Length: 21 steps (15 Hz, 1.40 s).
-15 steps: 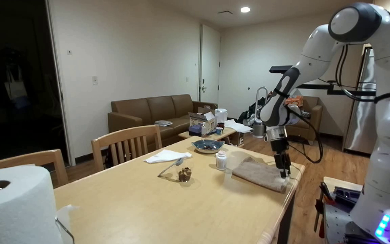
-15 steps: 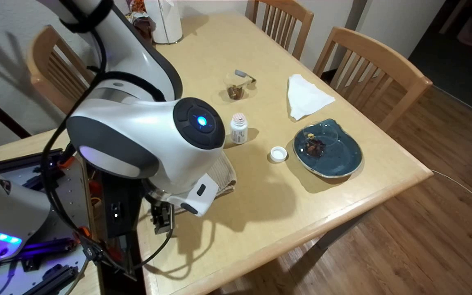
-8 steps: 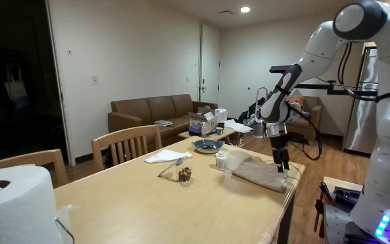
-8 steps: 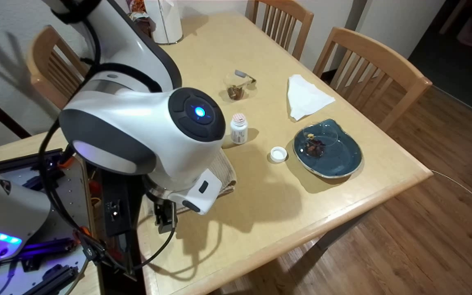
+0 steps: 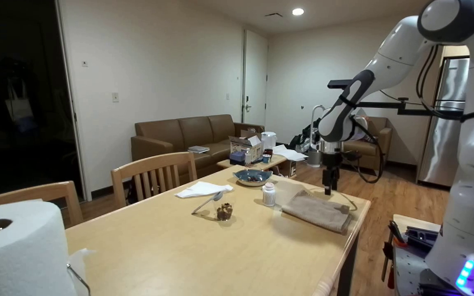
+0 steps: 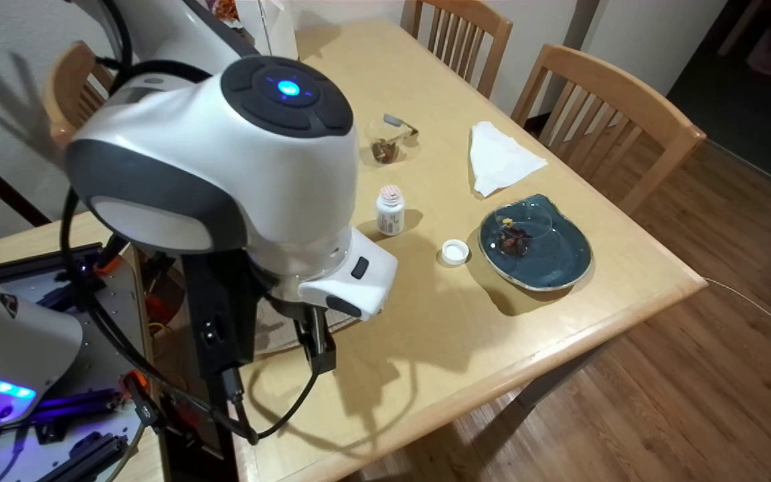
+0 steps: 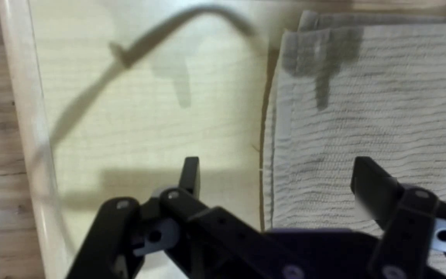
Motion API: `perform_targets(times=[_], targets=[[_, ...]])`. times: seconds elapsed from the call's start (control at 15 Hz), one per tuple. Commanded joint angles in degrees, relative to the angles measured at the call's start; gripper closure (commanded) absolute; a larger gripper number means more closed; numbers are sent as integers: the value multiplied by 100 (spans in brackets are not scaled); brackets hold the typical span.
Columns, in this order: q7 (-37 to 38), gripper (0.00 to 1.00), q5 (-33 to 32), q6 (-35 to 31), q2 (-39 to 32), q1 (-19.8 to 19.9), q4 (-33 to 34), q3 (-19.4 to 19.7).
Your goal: Unfold the towel
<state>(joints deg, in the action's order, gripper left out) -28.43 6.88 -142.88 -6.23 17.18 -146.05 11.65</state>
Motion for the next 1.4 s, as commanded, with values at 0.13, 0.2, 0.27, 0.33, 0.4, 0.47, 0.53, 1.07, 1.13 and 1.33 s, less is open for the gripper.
perform_targets(times=[0.13, 0.2, 0.27, 0.33, 0.4, 0.47, 0.53, 1.07, 1.13, 1.33], targets=[[-973, 0, 619, -730, -521, 51, 81, -267], [-1091, 0, 727, -766, -629, 71, 122, -334], [-1211, 0, 850, -771, -727, 103, 169, -410], [-1327, 0, 961, -803, -800, 141, 198, -486], [-1429, 6, 1058, -812, -863, 178, 231, -556], [-1458, 26, 1077, -833, -924, 192, 261, -595], [-1475, 32, 1101, -814, -983, 213, 298, -626], [-1316, 0, 1011, -739, -1206, 366, 444, -670], [-1252, 0, 983, -722, -1200, 361, 447, -661], [-1109, 0, 860, -666, -957, 286, 327, -614]])
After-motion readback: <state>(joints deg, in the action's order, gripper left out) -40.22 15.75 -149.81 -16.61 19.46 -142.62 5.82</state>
